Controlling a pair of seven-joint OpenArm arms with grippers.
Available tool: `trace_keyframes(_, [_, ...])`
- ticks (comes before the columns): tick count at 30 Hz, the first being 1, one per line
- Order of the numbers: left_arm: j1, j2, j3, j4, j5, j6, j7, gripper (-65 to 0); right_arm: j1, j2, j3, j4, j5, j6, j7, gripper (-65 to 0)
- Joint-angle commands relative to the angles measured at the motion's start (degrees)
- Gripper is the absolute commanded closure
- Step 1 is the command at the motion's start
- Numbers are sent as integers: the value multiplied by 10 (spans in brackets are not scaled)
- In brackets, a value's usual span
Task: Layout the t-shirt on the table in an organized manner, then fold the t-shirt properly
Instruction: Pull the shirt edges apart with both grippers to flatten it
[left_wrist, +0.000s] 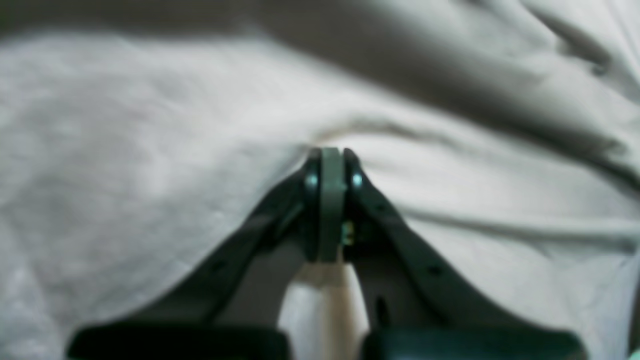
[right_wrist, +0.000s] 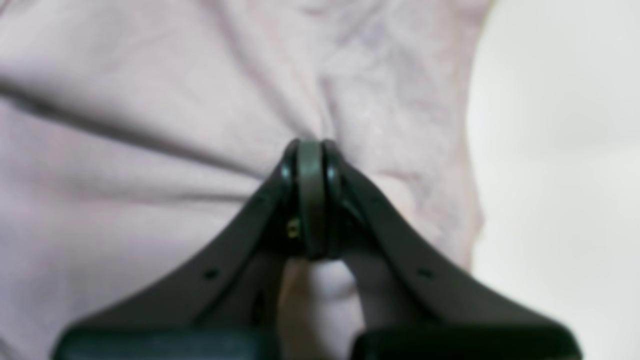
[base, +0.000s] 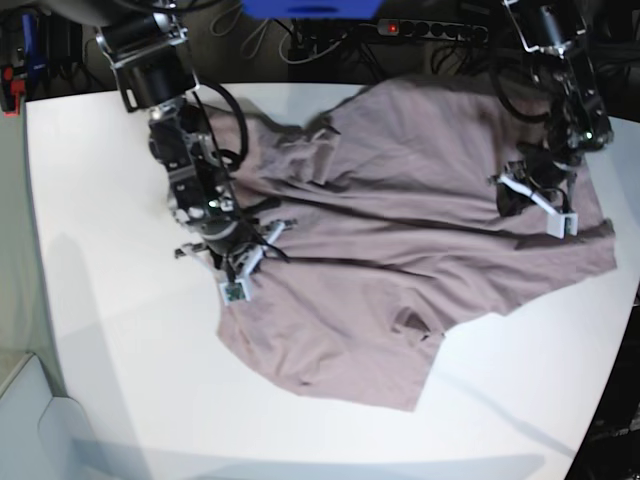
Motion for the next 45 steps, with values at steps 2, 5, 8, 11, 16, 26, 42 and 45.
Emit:
trace_keyframes(2, [-39,-4,3,-24,37,28,34,-1,-30,32,3,6,-7,-13,-53,0])
trace_keyframes(5, [-99,-4,3,-65,37,30,31,-1,-97,61,3,69,-7,-14,-53,0])
trace_keyframes(8, [-178,-2,39,-123,41,30,30,-1,-153,76,24,137,-9,-14,-54,0])
trace_keyframes(11, [-252,2,98,-177,70,30,13,-1,-202,76,49,207,-10,-14,-60,0])
trace_keyframes(16, [-315,24,171,-201,112,30,-40,-1,-274,75,60,296,-10,-14,-60,0])
trace_keyframes(26, [-260,24,175,-23,116,24,46,-1,-300,10,169,382,-10,-14,-60,0])
trace_keyframes(42, [-117,8,130,-72,122,25,-29,-1,-322,-5,217,438,-6,-11,-158,-109])
trace_keyframes(45, [-114,-2,101,-88,122,25,-31,-1,-322,-5,217,435,-6,-11,-164,-138])
